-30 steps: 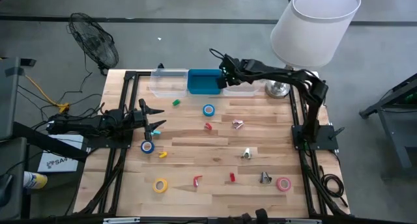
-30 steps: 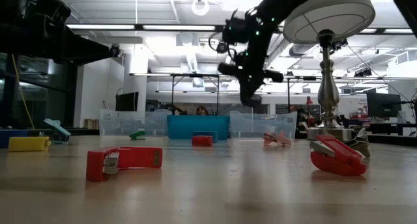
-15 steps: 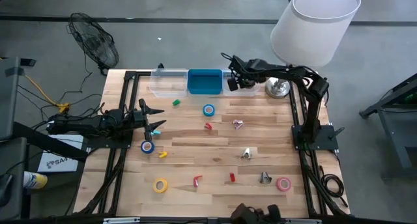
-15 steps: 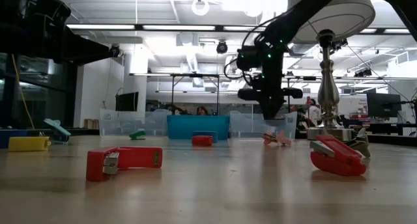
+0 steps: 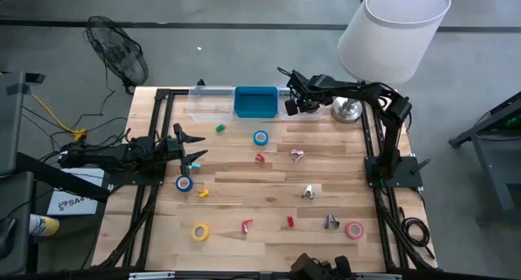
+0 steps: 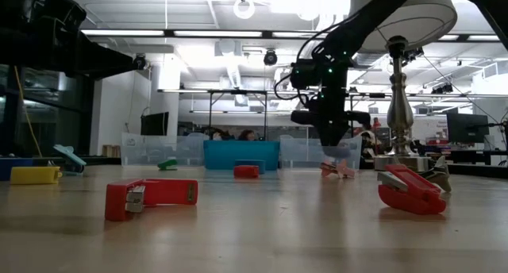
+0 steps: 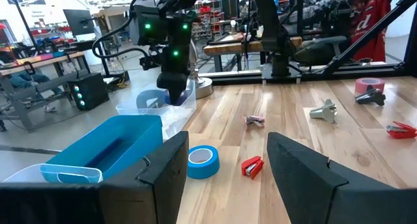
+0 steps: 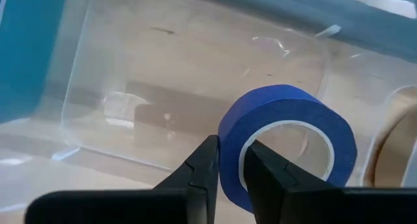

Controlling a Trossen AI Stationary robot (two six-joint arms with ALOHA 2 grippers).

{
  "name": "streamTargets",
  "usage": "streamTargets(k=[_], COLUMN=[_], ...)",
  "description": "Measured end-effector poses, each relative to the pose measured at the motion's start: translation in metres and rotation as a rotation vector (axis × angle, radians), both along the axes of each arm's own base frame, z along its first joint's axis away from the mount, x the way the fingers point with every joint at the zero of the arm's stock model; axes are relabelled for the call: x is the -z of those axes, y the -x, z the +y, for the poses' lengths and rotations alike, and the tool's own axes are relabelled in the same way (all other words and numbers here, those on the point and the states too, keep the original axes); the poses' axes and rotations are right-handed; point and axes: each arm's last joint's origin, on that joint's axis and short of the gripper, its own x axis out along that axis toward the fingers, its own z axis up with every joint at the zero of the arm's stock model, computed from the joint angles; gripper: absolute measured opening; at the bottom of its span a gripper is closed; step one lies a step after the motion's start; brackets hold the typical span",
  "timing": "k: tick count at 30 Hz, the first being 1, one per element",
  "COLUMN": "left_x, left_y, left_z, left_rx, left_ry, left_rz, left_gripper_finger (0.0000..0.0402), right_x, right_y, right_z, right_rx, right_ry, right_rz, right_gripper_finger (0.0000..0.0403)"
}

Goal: Pick and place Stapler, Stapler remover, tape
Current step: Put the dark blue tape into the right transparent bin, then put the pink tape into the right transparent bin

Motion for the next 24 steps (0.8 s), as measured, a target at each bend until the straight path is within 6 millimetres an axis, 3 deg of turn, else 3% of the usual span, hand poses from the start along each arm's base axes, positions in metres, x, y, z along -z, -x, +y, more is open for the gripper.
streamTargets(k=[19,24], left_x=[0.0,0.0], left_y=[0.0,0.0], left_z=[0.0,0.0], left_rx=[0.0,0.0], left_ry=[0.0,0.0], left_rz=[0.0,0.0], left_gripper_finger=[0.0205,0.0205], right_x=[0.001,-0.009], right_y=[0.005,0.005], right_z=[0.005,0.006], right_rx=[0.003,-0.036], right_ry=[-0.06,-0.044], right_rz=[0.039,0.007], right_gripper_finger=[0.0139,0.0149])
